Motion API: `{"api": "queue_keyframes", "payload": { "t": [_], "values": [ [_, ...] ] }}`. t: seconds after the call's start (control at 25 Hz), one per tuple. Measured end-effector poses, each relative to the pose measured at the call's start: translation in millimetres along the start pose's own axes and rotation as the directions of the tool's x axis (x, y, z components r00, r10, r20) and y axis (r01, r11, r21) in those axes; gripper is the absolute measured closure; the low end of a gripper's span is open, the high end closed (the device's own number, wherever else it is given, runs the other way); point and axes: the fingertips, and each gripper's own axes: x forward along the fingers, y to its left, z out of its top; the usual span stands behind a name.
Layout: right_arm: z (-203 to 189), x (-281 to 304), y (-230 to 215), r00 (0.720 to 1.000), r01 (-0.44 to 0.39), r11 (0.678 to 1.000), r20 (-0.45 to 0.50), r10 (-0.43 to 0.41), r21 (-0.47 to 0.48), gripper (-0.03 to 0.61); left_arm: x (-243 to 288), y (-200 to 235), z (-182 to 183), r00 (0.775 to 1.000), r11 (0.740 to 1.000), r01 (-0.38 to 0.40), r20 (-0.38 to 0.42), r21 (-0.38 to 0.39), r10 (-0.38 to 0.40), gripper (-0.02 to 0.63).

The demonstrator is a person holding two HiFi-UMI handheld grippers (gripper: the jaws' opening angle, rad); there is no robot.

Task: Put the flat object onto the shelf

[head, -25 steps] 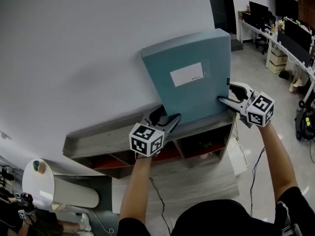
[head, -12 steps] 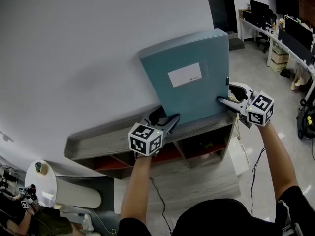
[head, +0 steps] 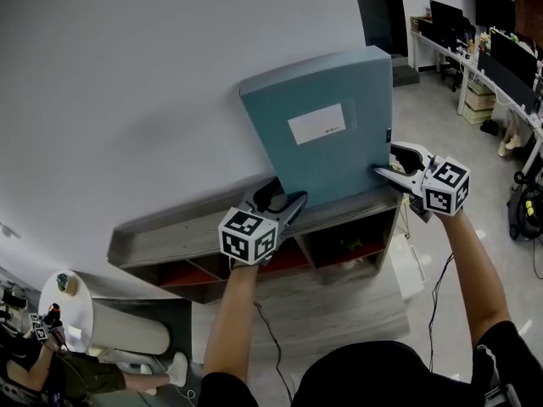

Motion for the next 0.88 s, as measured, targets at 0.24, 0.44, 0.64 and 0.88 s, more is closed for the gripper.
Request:
{"api": "queue_keyframes", "payload": {
  "t": [0.24,0.44,0.64,0.88],
  "values": [
    [1.8,-18.7,5.8,1.000,0.021,0.999,0.005,-0.021,0.028,0.305,-19.0,3.3,4.3,0.998,0.998,-0.030,0.053,-0.058,0.034,0.341],
    [2.3,-50.7,8.5,0.998,0.060,0.987,0.025,-0.064,0.151,0.306,-50.0,-3.7,11.4,0.992,0.994,-0.065,0.104,-0.087,0.074,0.341],
    [-2.9,-76.5,24.7,0.996,0.066,0.967,0.037,-0.078,0.247,0.327,-85.2,-23.5,11.6,0.978,0.984,-0.077,0.180,-0.161,0.106,0.350],
    [-22.4,-102.9,55.0,0.993,0.072,0.949,0.066,-0.097,0.306,0.394,-121.9,-64.8,-7.0,0.950,0.950,-0.067,0.270,-0.305,0.153,0.442]
  ]
}}
